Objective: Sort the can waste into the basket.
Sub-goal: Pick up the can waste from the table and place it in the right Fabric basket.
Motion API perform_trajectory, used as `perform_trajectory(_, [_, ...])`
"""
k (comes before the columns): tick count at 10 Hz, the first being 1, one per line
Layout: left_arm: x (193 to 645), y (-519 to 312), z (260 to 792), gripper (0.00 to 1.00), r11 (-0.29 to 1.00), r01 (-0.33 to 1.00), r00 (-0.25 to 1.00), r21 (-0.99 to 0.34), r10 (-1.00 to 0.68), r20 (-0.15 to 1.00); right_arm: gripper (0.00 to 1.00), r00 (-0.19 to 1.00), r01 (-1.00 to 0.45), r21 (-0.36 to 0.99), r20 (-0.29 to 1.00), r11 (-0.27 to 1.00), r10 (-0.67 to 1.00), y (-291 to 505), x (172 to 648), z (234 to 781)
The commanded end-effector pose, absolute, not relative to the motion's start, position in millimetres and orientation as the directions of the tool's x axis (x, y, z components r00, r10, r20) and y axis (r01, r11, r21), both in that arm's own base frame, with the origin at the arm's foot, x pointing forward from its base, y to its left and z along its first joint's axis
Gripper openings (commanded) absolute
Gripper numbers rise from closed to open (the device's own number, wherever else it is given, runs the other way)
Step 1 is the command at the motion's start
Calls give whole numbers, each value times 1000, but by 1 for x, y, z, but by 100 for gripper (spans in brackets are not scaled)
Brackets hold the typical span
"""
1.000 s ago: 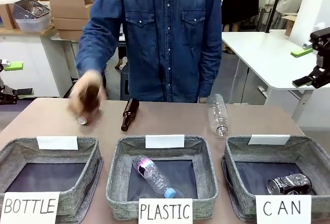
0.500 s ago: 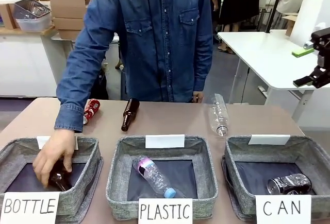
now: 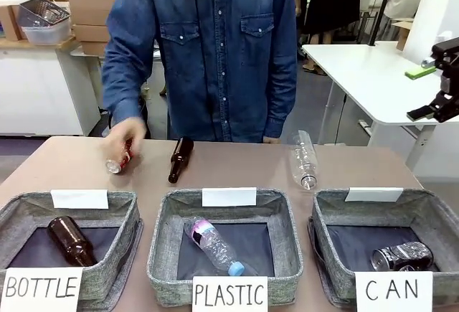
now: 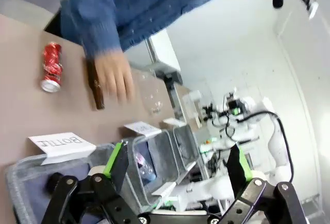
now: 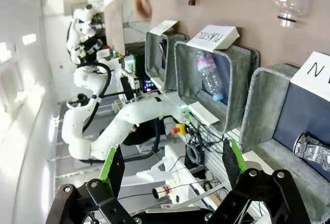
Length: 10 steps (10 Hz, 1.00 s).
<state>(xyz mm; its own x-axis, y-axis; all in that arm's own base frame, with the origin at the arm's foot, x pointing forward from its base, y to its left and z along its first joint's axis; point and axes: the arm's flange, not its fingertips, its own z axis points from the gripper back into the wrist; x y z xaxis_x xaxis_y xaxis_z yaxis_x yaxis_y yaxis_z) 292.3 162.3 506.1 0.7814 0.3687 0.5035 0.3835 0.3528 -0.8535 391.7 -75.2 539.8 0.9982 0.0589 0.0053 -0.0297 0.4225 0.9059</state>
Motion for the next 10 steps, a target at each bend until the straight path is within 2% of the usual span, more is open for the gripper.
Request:
perform_trajectory(1, [321,125,502,100,347,393,858,-852,195,475,100,997,-49,904,17,426,79,-78,392,542])
perform_trajectory(3, [340,98,493,100,375,379,891,-846,98,443,100,997,-49,904,17,426,79,-78,392,542])
perform_trajectory(4, [338,108,494,100,393,374,883,-840,128,452,100,997,-49,904,17,426,79,-78,392,542])
perform_trajectory(6, [331,125,502,100,512,380,834,-770,171,525,100,997,-49,904,17,426,79,-78,392,542])
perform_trajectory(8, [366,87,495,100,671,406,830,-621,14,557,100,997,-49,904,17,426,79,-78,392,542])
perform_trajectory(10, [412,49,479,100,755,435,847,-490,-159,507,100,997,-49,904,17,426,79,-78,392,542])
